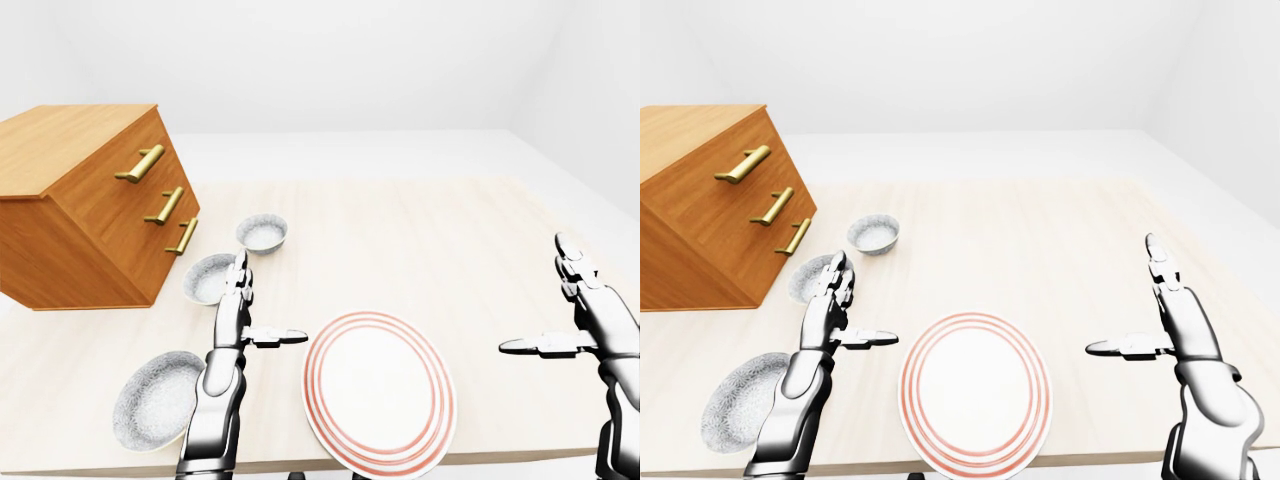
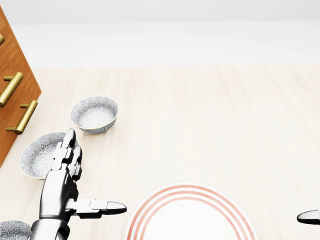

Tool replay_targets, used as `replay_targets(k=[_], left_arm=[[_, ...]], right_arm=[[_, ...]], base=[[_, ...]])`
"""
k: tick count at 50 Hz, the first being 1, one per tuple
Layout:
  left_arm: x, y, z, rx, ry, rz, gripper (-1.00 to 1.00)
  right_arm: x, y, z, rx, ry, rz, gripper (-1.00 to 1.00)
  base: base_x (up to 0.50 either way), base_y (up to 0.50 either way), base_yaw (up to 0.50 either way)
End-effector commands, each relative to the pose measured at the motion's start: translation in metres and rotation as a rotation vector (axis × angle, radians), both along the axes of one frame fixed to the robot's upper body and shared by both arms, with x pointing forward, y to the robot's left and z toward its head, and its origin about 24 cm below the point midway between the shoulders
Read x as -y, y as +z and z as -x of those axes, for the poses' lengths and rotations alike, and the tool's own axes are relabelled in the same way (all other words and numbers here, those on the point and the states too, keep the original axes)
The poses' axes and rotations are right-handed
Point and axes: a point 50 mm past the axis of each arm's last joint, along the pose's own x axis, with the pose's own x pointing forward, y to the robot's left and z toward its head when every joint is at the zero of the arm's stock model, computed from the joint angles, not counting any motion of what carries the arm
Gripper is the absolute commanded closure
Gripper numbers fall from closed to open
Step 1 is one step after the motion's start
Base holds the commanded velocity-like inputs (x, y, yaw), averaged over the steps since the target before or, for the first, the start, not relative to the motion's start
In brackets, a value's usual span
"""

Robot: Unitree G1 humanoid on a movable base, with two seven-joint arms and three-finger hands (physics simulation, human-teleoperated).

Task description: Put the bowl in the middle on the plate.

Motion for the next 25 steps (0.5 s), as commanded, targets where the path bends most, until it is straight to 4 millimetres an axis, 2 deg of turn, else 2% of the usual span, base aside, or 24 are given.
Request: replay_targets(k=[1,18,23,25], left_arm=[[0.0,-0.002,0.0,-0.001,0.0,0.0,-1.0],[0.0,0.002,0.001,0.016,0.0,0.005,-1.0],[-0.004,0.012,0.002,0.066,0.023,0.015,-1.0],[0.0,0.014,0.003,0.069,0.01,0.011,-1.0]], right_arm=[[0.003,-0.004,-0.002,-0.009,-0.029,-0.002,-1.0],[0.002,-0.005,-0.002,-0.006,-0.039,0.005,-1.0],[0.003,-0.006,-0.002,-0.012,-0.043,-0.001,-1.0],[0.002,-0.002,-0.001,0.001,-0.034,0.01,-1.0]], base=[[0.08,0.04,0.0],[0.01,0.0,0.0],[0.0,0.0,0.0],[0.0,0.0,0.0]])
